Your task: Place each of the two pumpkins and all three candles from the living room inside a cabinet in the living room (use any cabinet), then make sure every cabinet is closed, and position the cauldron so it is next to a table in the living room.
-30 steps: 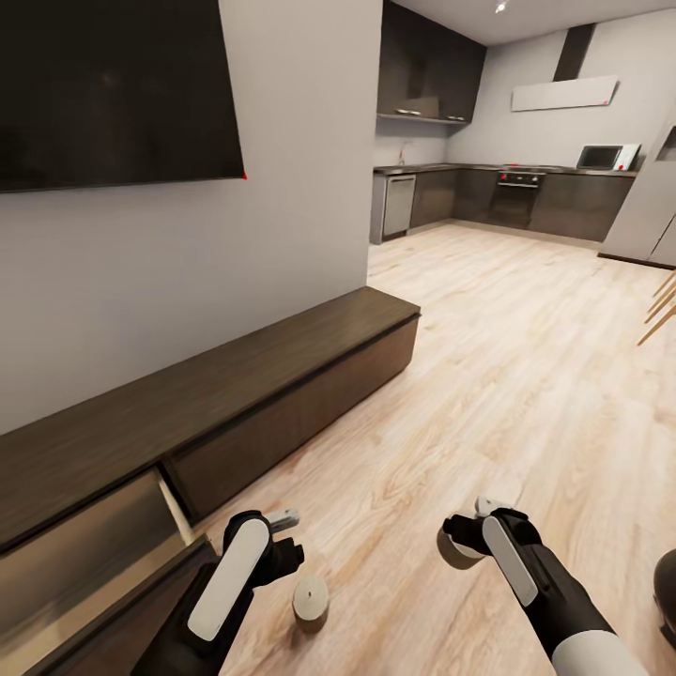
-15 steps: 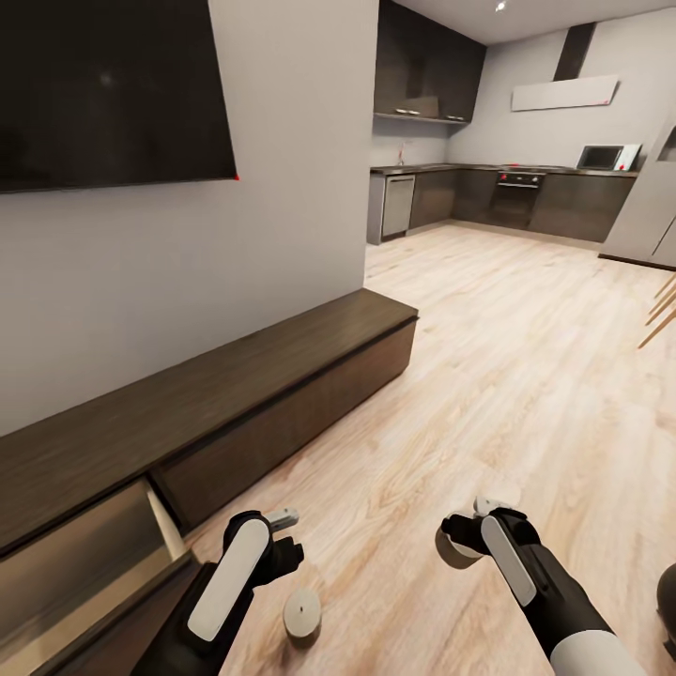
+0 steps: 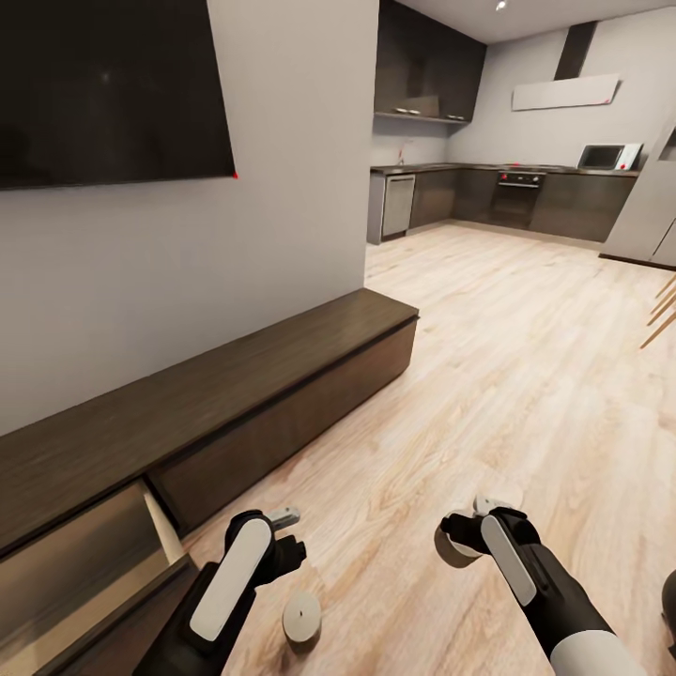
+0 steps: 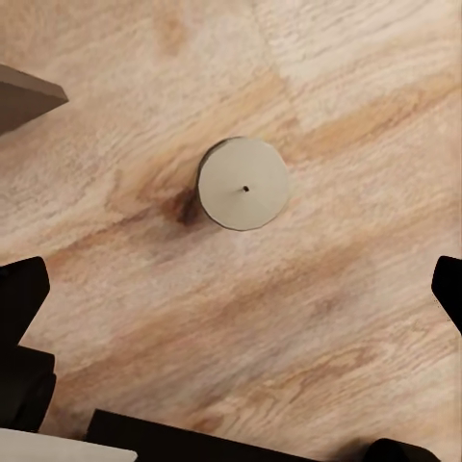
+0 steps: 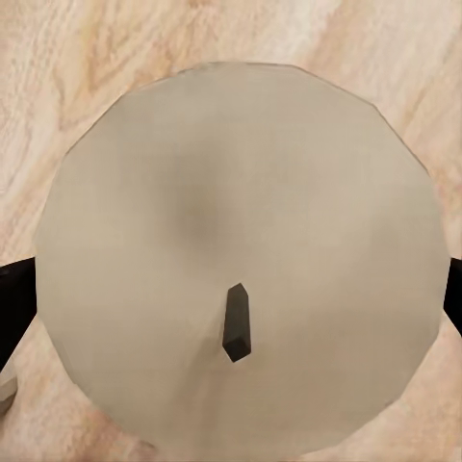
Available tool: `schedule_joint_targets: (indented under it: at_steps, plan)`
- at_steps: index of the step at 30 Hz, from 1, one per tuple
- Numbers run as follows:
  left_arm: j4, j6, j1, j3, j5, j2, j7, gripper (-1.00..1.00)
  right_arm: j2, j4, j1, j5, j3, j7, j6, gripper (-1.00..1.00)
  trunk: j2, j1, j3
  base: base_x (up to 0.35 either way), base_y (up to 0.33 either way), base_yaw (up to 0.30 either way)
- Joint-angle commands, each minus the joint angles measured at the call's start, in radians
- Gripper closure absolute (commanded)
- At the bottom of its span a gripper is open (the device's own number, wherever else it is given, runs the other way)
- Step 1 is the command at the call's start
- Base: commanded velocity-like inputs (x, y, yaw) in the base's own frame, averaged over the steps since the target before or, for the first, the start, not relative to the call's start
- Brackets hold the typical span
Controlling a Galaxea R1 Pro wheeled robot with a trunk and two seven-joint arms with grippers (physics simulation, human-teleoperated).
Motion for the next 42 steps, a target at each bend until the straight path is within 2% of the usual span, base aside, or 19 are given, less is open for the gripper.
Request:
schedule_joint_targets:
  at_steps: [1, 5, 9, 11, 18, 22, 26, 31, 34, 36, 37, 39, 41, 42]
  plan:
    - [-0.001, 0.005, -0.001, 0.000, 0.008, -0.001, 0.010, -1.00, -0.001, -0.002, -0.001, -0.011, 0.004, -0.010, 0.002, 1.00, -0.008, 0.004, -0.004, 0.000, 0.000, 0.000]
    - [-0.001, 0.004, -0.001, 0.000, 0.008, -0.002, 0.010, -1.00, -0.001, -0.024, -0.001, -0.010, 0.004, -0.011, 0.006, 1.00, -0.036, 0.019, -0.017, 0.000, 0.000, 0.000]
    - [0.002, -0.002, -0.001, 0.000, 0.008, -0.002, 0.009, -1.00, -0.003, -0.176, 0.000, -0.021, 0.002, -0.011, 0.022, 1.00, -0.064, 0.034, -0.029, 0.000, 0.000, 0.000]
    - [0.002, -0.010, -0.001, 0.000, 0.007, -0.001, 0.009, -1.00, -0.002, -0.206, 0.000, -0.023, 0.001, -0.011, 0.033, 1.00, -0.078, 0.042, -0.035, 0.000, 0.000, 0.000]
    - [-0.006, -0.016, -0.001, 0.001, -0.011, -0.001, 0.010, -1.00, -0.002, -0.225, 0.000, -0.024, 0.003, -0.010, 0.040, 1.00, -0.127, 0.069, -0.057, 0.000, 0.000, 0.000]
    - [-0.015, -0.014, -0.005, 0.001, -0.014, -0.001, 0.010, -1.00, -0.006, -0.230, 0.001, -0.024, 0.002, -0.007, 0.043, 1.00, -0.128, 0.071, -0.073, 0.000, 0.000, 0.000]
    - [-0.014, -0.013, -0.041, 0.004, -0.016, 0.003, 0.009, -1.00, -0.005, -0.230, 0.001, -0.024, 0.003, -0.007, 0.042, 1.00, -0.129, 0.072, -0.088, 0.000, 0.000, 0.000]
    - [0.035, -0.017, -0.056, 0.006, -0.017, 0.003, 0.009, -1.00, -0.004, -0.230, 0.001, -0.024, 0.004, -0.006, 0.041, 1.00, -0.130, 0.075, -0.108, 0.000, 0.000, 0.000]
    - [0.111, -0.023, -0.074, 0.006, -0.017, 0.000, 0.008, -1.00, -0.003, -0.232, 0.001, -0.022, 0.004, -0.005, 0.039, 1.00, -0.130, 0.076, -0.119, 0.000, 0.000, 0.000]
    - [0.161, -0.055, -0.091, 0.005, -0.018, -0.001, -0.009, -1.00, -0.003, -0.233, 0.001, -0.022, 0.004, -0.006, 0.036, 1.00, -0.131, 0.077, -0.127, 0.000, 0.000, 0.000]
    - [0.174, -0.070, -0.095, 0.004, -0.025, 0.000, -0.025, -1.00, -0.003, -0.233, 0.001, -0.022, 0.004, -0.006, 0.035, 1.00, -0.131, 0.077, -0.131, 0.000, 0.000, 0.000]
    - [0.195, -0.086, -0.102, 0.003, -0.060, 0.001, -0.074, -1.00, -0.003, -0.233, 0.001, -0.021, 0.004, -0.005, 0.034, 1.00, -0.132, 0.078, -0.139, 0.000, 0.000, 0.000]
    - [0.228, -0.100, -0.107, 0.004, -0.142, -0.002, -0.153, -1.00, -0.003, -0.233, 0.001, -0.021, 0.004, -0.005, 0.033, 1.00, -0.132, 0.079, -0.146, 0.000, 0.000, 0.000]
    - [0.243, -0.114, -0.111, 0.004, -0.197, -0.005, -0.199, -1.00, -0.003, -0.233, 0.001, -0.021, 0.003, -0.005, 0.033, 1.00, -0.132, 0.080, -0.150, 0.000, 0.000, 0.000]
